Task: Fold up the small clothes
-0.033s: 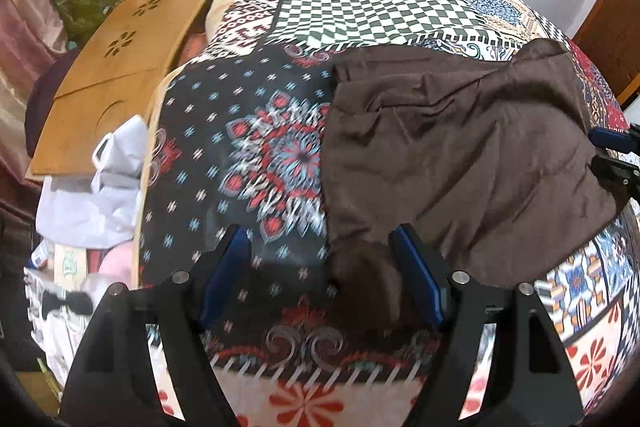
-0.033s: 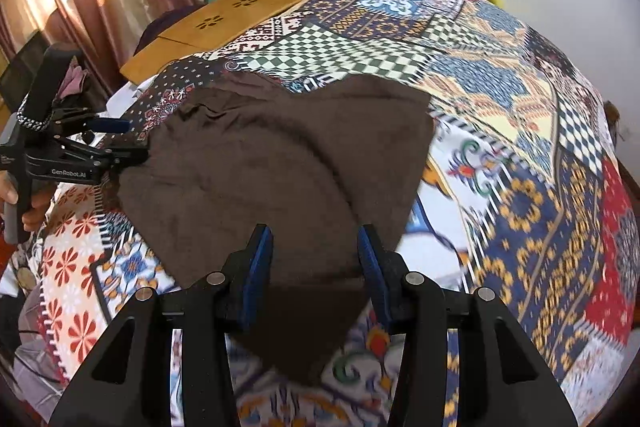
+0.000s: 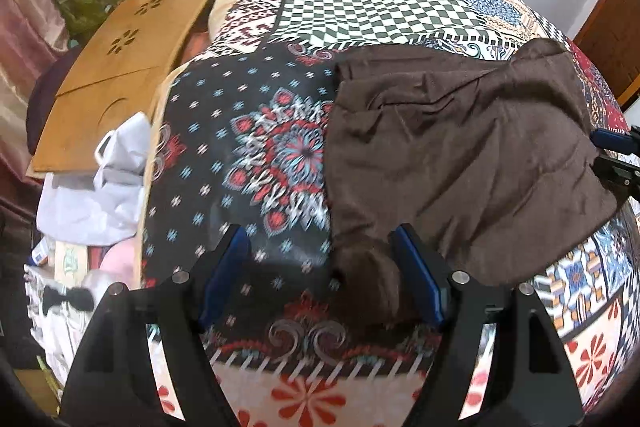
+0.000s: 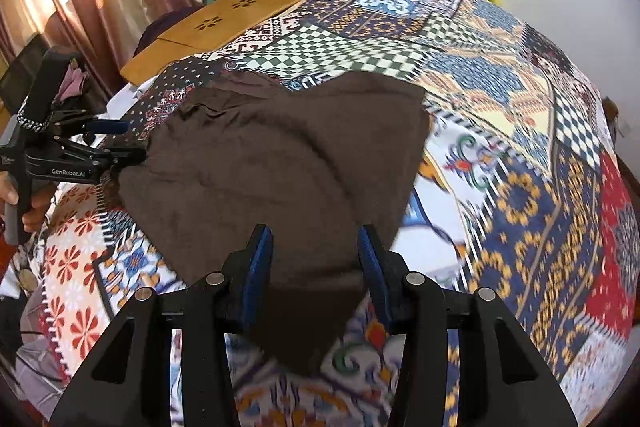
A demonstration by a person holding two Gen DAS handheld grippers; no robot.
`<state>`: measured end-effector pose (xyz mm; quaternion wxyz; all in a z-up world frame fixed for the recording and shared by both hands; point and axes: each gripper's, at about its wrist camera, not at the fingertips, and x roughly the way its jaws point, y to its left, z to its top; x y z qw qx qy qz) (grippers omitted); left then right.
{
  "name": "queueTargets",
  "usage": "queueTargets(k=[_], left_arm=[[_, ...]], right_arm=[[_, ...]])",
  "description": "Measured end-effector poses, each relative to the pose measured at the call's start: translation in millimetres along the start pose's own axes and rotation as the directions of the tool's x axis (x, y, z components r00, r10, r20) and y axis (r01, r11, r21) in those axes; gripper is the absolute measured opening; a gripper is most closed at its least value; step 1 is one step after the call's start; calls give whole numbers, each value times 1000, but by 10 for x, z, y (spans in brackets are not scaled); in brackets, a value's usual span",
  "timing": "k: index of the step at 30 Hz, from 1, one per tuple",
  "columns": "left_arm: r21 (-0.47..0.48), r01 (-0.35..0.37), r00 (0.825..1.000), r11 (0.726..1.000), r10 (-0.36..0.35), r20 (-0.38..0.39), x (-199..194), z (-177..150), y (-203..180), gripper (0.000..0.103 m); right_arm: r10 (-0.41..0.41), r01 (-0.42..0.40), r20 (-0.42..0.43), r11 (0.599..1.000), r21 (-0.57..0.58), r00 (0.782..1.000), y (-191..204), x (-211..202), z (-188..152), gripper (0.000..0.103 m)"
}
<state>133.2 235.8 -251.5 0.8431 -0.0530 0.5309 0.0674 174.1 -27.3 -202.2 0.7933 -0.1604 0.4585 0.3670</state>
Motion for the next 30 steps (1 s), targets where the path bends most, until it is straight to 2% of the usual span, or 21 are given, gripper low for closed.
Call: queueTargets(k=[8,11,15,20,23,26,30], left_arm=[[-54,16,999,998,-14,46,-281,-78,158,75],[-83,76,996,994,-72,55,-308,-17,192,76],[-125,152,988,980,-151,16,-96,85,171,77],[-205,209,973,956,-225,-55,267,165,156,77],[-190,200,976,961,-212,-41,319,194,111,77],[-150,155,986,976,-163,-41,293,233,40,77],[-124,99,995,987,-94,44,21,284,3,77]], right_arm=[[-18,16,17,996,91,1000,-137,-189,-114,47],[-15,8,53,992,130,998,-185,-283,-81,49],[-5,-7,74,987,161,997,-228,-279,-12,54],[23,-33,47,975,219,999,-301,-98,14,55],[29,-37,35,971,235,999,-315,7,-6,55],[31,-31,6,970,243,1000,-327,96,-46,55],[-2,-14,64,967,254,998,-326,-70,-39,55]])
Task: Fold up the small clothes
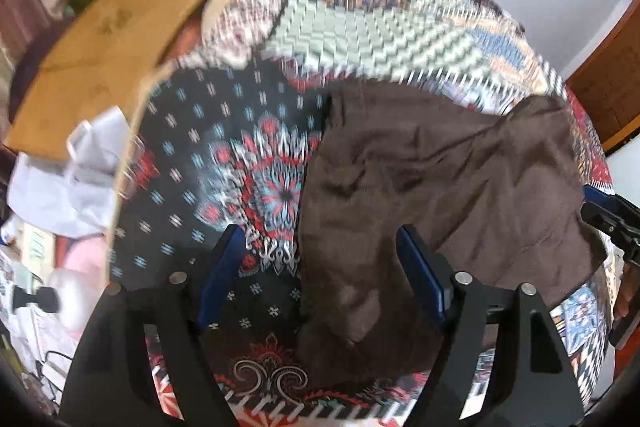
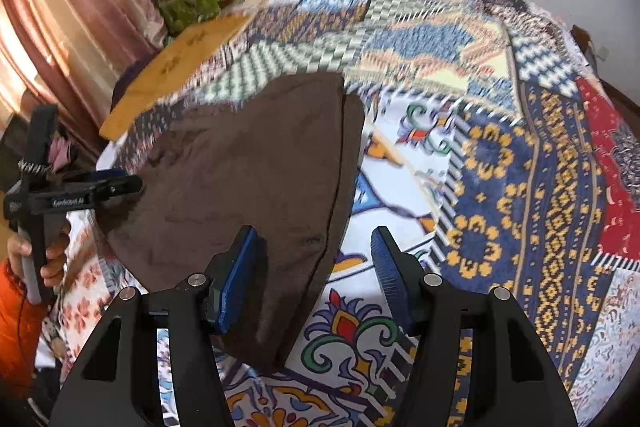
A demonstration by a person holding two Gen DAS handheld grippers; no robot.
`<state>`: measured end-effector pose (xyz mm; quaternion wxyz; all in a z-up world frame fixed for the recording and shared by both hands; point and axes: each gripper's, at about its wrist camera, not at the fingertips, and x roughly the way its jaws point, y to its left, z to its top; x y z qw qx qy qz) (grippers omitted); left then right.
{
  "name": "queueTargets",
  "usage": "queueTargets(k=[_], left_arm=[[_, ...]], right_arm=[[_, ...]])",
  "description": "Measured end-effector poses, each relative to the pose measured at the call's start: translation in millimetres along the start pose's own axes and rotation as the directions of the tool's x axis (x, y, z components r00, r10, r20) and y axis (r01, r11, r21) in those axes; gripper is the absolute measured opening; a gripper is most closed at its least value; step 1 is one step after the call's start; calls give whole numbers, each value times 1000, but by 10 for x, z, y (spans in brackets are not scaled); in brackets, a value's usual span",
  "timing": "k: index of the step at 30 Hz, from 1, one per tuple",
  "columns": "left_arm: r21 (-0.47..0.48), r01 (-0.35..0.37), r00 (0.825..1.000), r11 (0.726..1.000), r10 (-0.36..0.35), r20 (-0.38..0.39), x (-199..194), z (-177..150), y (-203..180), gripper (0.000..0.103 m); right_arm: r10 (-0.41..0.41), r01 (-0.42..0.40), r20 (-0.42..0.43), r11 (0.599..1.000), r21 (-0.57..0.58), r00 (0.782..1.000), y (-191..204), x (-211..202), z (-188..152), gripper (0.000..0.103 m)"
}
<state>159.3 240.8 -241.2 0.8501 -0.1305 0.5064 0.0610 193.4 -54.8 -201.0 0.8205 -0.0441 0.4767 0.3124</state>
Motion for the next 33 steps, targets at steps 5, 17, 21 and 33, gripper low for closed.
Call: queueTargets(k=[5,17,21,33], left_arm=[[31,6,987,1000,-11,163,-634,15,-264,77],[160,-20,806,987,-79,586,-2406,-513,-1143,77],[159,-46,742,986,-73,666,-2771,-792,-1308,77],[123,-107,656,987,-23,754,-3183,-1319,-1435,102]], right_arm=[[6,-6,169,1000,1,986,145,-511,93,55],[94,-25,564,992,-127,821,938,-1991,-127,55],[92,6,622,988,-153,777,1112,-2262,-310,55],[25,69,665,991,-114,746,1226,-2466,-627,85]])
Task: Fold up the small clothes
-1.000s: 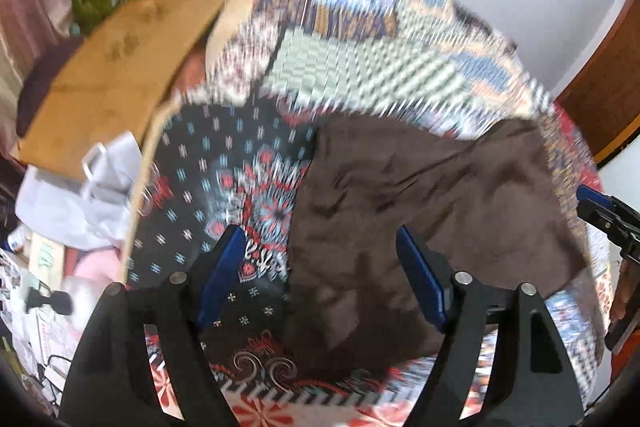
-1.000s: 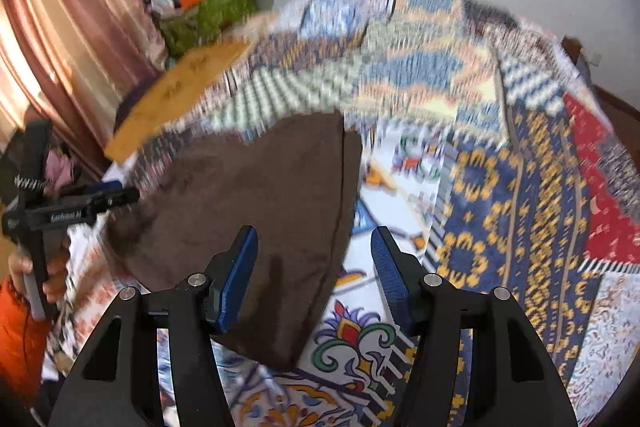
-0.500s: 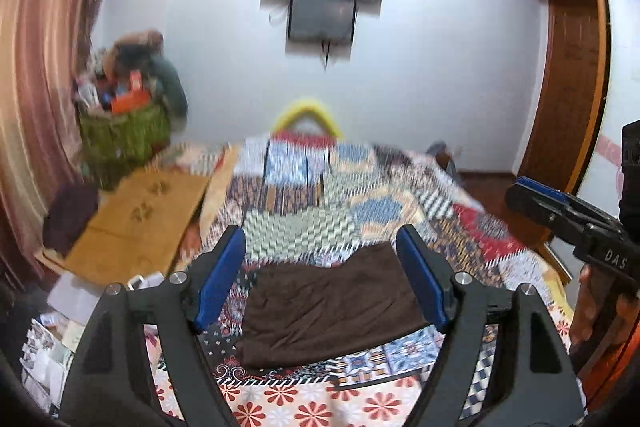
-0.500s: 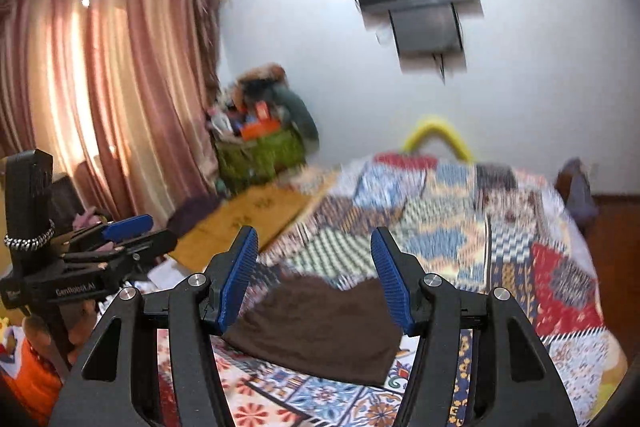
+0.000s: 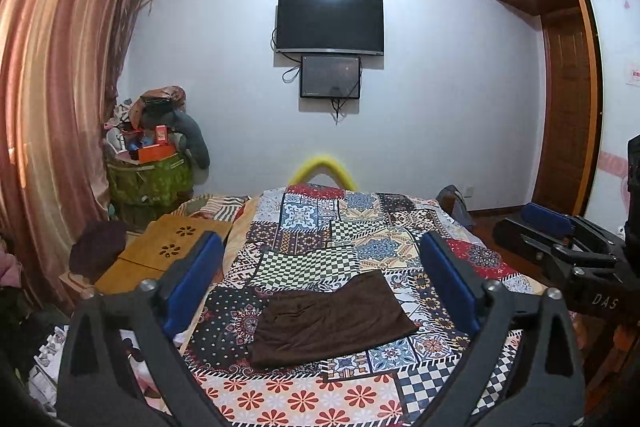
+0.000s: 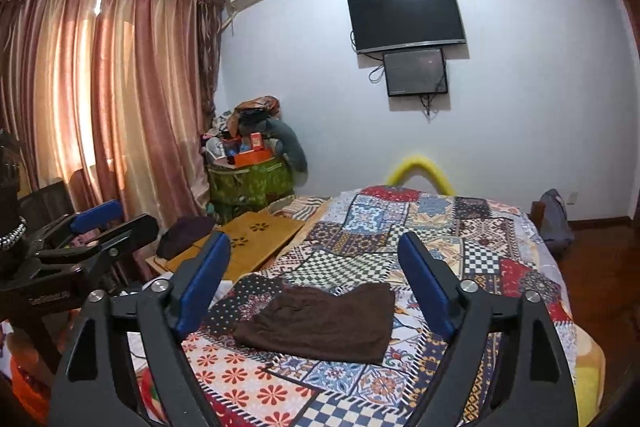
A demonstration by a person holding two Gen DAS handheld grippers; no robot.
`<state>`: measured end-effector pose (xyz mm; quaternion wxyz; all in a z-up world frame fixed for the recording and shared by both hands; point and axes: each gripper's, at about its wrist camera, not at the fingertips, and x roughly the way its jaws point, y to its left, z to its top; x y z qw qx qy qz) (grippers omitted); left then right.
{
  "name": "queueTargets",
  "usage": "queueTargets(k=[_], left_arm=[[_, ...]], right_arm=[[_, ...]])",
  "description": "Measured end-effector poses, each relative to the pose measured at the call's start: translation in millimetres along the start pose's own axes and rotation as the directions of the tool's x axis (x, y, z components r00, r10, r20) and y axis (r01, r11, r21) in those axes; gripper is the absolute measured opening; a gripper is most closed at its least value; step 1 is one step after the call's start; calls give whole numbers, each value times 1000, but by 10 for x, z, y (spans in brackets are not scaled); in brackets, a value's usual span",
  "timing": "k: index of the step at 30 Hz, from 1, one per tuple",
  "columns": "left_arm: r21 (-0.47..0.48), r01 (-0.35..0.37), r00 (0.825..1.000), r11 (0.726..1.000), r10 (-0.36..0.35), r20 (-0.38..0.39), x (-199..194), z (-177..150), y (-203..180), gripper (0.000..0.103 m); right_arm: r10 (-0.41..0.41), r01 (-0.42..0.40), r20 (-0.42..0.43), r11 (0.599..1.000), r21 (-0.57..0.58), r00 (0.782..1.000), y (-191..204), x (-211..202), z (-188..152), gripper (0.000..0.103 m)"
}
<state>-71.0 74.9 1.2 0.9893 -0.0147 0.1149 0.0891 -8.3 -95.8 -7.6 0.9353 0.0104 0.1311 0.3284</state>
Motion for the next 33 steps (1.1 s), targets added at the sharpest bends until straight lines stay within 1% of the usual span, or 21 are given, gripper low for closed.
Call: queueTargets(k=[4,5,11,16,33], left_arm=[[1,-7,1000,1000,7,7,-54,-24,-1,103],[0,-7,1000,1000,7,8,-68,-28,0,103],[3,2,1000,1000,-2,8,-111,-58,-32,103],[16,3,1000,1000,-3,9,-100,-75,-64,103],[11,7,1000,1000,-7,-16,-21,-114,-18,103]], right_arm=[[-32,32,17,999,-3,999,15,-55,-15,99],[-38,38,24,999,-5,999,14,-63,-12,101],[-29,29,18,1000,-13,999,60,-123,-34,102],[-43,43,19,999,-25,999,89,-131,-63,102],[-56,56,-1,998,-11,998,101,-128,-94,103]])
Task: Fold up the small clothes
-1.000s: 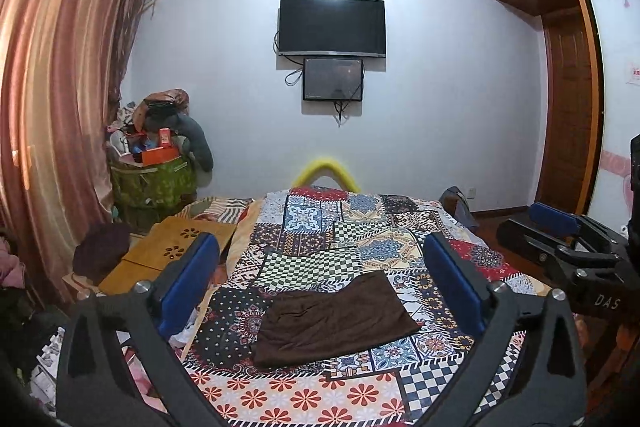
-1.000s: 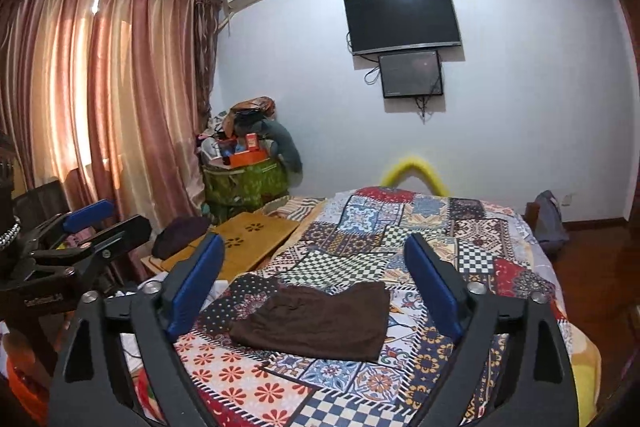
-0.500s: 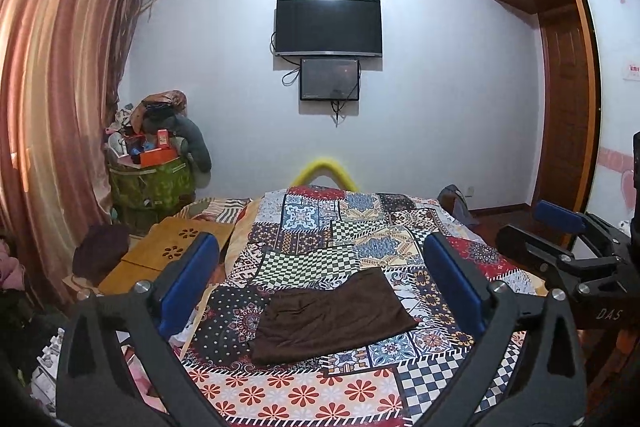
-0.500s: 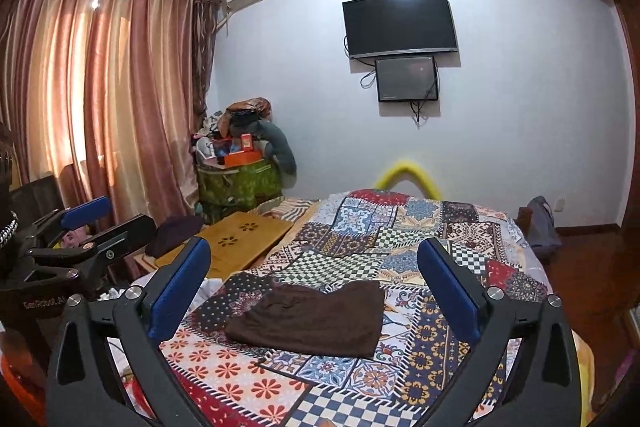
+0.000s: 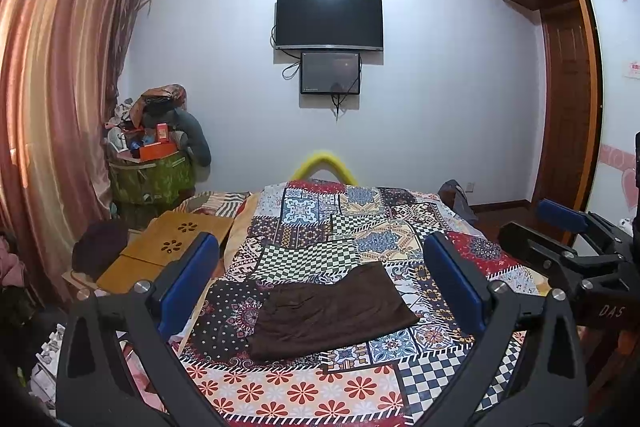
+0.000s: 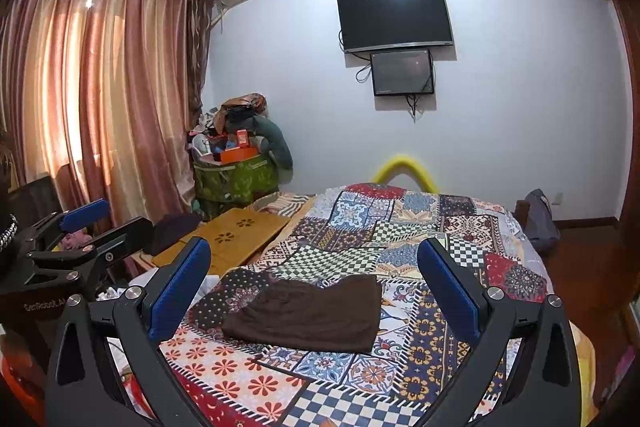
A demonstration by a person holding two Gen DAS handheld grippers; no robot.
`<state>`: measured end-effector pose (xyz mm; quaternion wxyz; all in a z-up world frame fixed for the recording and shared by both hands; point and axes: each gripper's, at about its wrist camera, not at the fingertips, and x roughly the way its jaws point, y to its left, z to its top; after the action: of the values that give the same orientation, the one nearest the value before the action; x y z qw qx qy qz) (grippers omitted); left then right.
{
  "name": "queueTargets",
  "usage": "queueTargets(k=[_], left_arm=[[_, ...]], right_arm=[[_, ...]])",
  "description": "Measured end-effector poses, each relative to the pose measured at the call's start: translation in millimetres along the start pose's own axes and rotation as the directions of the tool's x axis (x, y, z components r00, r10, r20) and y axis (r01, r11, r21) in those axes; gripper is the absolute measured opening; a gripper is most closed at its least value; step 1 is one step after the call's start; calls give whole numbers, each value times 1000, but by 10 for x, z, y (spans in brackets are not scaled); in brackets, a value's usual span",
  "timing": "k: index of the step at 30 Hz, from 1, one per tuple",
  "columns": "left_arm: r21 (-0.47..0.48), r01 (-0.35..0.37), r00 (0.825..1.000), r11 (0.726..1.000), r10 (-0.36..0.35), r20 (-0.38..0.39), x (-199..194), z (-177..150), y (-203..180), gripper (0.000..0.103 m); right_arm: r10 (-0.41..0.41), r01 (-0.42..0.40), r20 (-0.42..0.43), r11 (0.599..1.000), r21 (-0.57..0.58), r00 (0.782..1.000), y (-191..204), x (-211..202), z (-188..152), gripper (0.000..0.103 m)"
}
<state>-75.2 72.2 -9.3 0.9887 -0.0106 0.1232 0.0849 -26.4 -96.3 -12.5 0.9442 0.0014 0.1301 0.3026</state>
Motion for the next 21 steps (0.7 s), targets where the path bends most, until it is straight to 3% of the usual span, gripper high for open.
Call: queueTargets(k=[21], left_arm=[[-22,16,1000,1000,-16,-14,79,-29,94,103]], right_arm=[[-6,6,-9,1000,12,1000,32,2,2,103]])
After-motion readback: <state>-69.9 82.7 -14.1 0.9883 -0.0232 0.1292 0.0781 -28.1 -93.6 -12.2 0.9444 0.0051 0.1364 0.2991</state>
